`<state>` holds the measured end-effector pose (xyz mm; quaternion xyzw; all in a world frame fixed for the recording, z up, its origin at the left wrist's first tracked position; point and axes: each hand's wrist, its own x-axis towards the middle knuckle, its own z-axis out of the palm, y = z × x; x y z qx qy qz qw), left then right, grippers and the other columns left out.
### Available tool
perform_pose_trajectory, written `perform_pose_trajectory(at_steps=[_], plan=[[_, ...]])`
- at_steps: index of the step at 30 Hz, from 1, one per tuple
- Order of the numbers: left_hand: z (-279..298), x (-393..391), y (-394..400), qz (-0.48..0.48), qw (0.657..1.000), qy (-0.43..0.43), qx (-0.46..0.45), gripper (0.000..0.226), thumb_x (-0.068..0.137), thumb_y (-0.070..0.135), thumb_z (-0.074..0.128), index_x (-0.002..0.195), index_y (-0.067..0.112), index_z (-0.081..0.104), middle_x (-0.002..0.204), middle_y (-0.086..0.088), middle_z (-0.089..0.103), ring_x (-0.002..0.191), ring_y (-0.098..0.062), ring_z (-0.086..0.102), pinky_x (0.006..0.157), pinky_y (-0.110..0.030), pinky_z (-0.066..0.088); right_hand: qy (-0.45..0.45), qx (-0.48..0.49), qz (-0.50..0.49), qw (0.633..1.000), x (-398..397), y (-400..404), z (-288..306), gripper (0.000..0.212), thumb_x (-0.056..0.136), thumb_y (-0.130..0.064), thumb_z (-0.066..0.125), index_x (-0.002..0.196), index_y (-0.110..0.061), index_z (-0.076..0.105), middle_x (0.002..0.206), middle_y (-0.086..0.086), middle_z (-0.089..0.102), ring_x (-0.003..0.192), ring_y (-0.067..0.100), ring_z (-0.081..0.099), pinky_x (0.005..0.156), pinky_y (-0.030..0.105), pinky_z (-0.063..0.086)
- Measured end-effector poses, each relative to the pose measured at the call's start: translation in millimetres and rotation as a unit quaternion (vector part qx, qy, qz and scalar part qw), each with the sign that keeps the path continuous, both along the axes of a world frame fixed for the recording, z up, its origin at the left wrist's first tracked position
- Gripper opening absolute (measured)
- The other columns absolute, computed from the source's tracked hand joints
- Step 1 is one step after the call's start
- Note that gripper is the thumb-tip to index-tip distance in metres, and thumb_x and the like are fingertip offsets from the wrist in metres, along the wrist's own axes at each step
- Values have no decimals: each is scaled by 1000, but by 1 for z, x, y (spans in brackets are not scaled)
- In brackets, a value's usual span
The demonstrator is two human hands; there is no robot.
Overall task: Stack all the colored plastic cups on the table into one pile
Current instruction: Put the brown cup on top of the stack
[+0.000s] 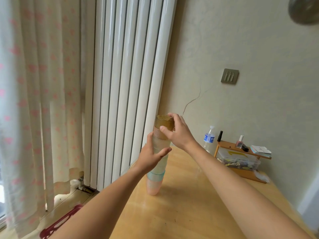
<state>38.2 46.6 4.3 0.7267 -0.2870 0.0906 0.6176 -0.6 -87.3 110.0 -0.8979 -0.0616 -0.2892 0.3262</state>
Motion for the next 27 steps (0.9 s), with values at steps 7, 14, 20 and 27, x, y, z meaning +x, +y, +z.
perform_pose_trajectory(at_steps=[7, 14, 20, 27], plan=[[-14, 7, 4, -24, 999, 26, 24, 88, 81, 53, 85, 149, 39, 31, 125, 9, 70, 111, -10, 71, 93, -38, 64, 18, 50, 2, 999, -2, 8, -18, 86, 69, -53, 85, 134, -37, 30, 120, -2, 66, 108, 24, 66, 98, 42, 53], [-44, 6, 14, -78, 992, 47, 85, 111, 69, 38, 99, 152, 34, 25, 130, 7, 60, 112, -7, 65, 80, -20, 58, 13, 70, 19, 997, -4, 9, -28, 109, 69, -47, 89, 148, -42, 14, 130, -4, 61, 112, 22, 65, 96, 31, 51], [-66, 13, 7, -58, 992, 49, 98, 107, 70, 9, 93, 154, 22, 27, 120, 5, 61, 104, -9, 65, 70, -13, 55, 16, 76, 35, 996, -4, 8, -35, 126, 69, -37, 92, 155, -39, 0, 143, -4, 52, 114, 19, 61, 94, 25, 45], [-68, 12, -32, -65, 992, 55, 91, 107, 67, 21, 93, 145, 40, 23, 120, -3, 64, 111, -26, 68, 89, -50, 64, 17, 86, 18, 996, -10, -21, -32, 128, 73, -33, 91, 156, -37, -6, 130, -5, 58, 110, 8, 55, 83, 8, 40]])
